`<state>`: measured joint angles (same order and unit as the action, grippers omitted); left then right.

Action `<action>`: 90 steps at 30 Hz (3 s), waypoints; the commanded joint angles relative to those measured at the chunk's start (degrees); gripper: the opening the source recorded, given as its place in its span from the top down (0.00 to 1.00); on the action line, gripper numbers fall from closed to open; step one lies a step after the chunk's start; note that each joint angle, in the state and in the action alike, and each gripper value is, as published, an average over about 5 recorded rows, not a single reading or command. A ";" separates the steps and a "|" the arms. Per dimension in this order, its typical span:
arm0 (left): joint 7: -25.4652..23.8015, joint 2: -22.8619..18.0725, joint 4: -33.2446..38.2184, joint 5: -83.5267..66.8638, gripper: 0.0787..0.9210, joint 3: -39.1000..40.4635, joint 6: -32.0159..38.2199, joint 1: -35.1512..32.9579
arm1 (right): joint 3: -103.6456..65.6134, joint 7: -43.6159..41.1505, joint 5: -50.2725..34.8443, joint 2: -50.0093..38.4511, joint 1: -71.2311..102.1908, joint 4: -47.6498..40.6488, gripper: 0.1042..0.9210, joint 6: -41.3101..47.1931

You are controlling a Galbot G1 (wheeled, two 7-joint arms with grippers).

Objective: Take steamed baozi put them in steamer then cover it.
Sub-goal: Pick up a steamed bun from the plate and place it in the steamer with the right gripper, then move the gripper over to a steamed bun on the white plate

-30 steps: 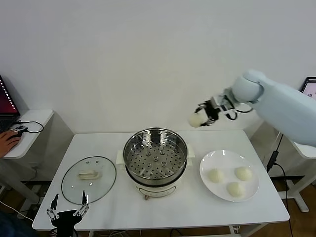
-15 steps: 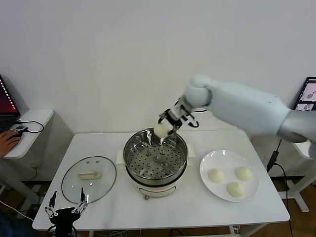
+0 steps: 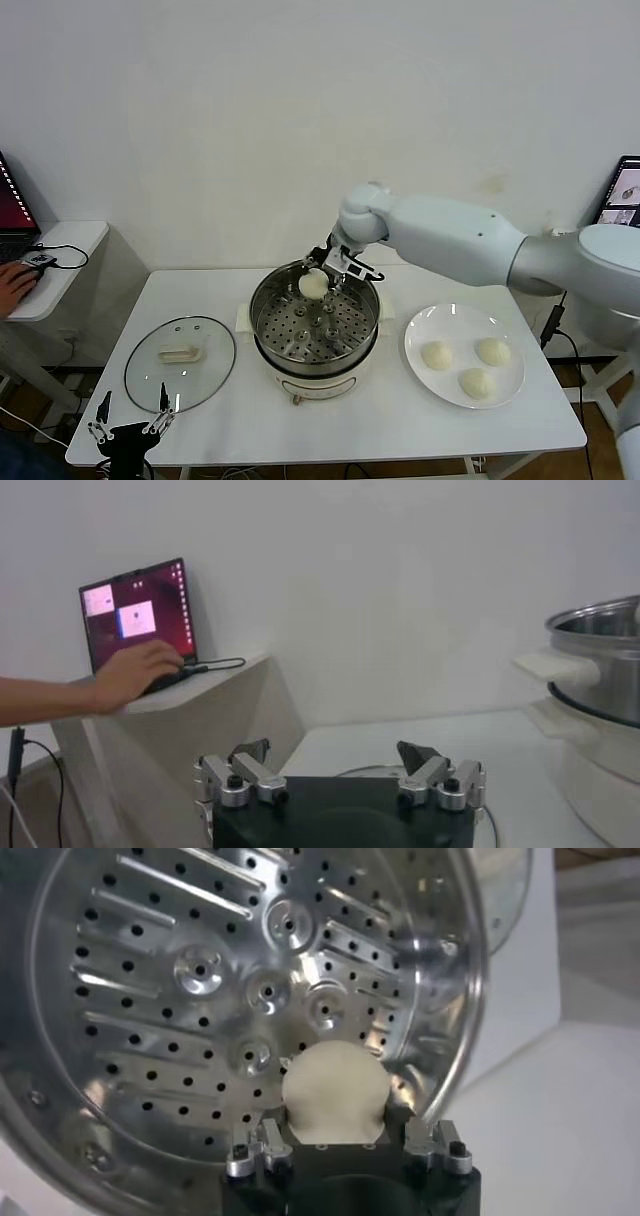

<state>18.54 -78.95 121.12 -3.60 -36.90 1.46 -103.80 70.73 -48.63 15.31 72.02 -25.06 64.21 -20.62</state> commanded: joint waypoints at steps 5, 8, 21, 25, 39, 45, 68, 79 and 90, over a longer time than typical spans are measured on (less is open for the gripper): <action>0.11 0.03 0.03 -0.09 0.12 0.11 0.05 0.06 | -0.66 2.71 8.67 2.61 3.39 -5.85 0.38 -4.41; 0.21 -0.01 0.27 -0.13 0.12 0.11 0.10 -0.11 | -1.11 3.57 8.91 2.87 3.79 -6.61 0.33 -4.72; 0.17 -0.50 1.09 -0.06 0.12 -0.11 0.13 -0.55 | 2.73 -6.29 -22.60 -9.72 -12.38 13.39 0.12 17.59; -0.06 -0.47 1.51 -0.08 0.12 -0.32 0.00 -0.55 | 1.81 -8.91 -28.56 -18.39 -14.91 22.73 0.12 30.26; -2.00 1.63 1.69 -1.29 0.12 -2.39 -0.11 -0.72 | -1.18 -10.34 -22.38 -47.40 -8.32 35.02 0.12 45.21; -3.75 2.17 1.31 -1.44 0.12 -2.79 -0.18 -0.18 | -6.43 -10.09 -17.33 -49.48 3.31 34.04 0.12 44.71; -4.49 1.48 0.27 -1.06 0.12 -3.14 -0.22 -0.31 | -27.93 -6.76 -5.54 -40.16 35.33 20.51 0.12 41.09; -4.75 1.55 -0.51 -0.98 0.12 -3.65 -0.22 -0.09 | -29.48 -5.79 -5.46 -32.38 35.46 14.63 0.12 39.92; -4.82 1.51 -0.75 -1.03 0.12 -3.83 -0.21 0.11 | -29.03 -6.20 -5.11 -30.28 35.07 12.78 0.16 41.28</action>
<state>13.73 -77.47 120.39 -4.62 -40.74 1.23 -103.67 42.76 -55.02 9.80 39.46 8.58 79.00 20.39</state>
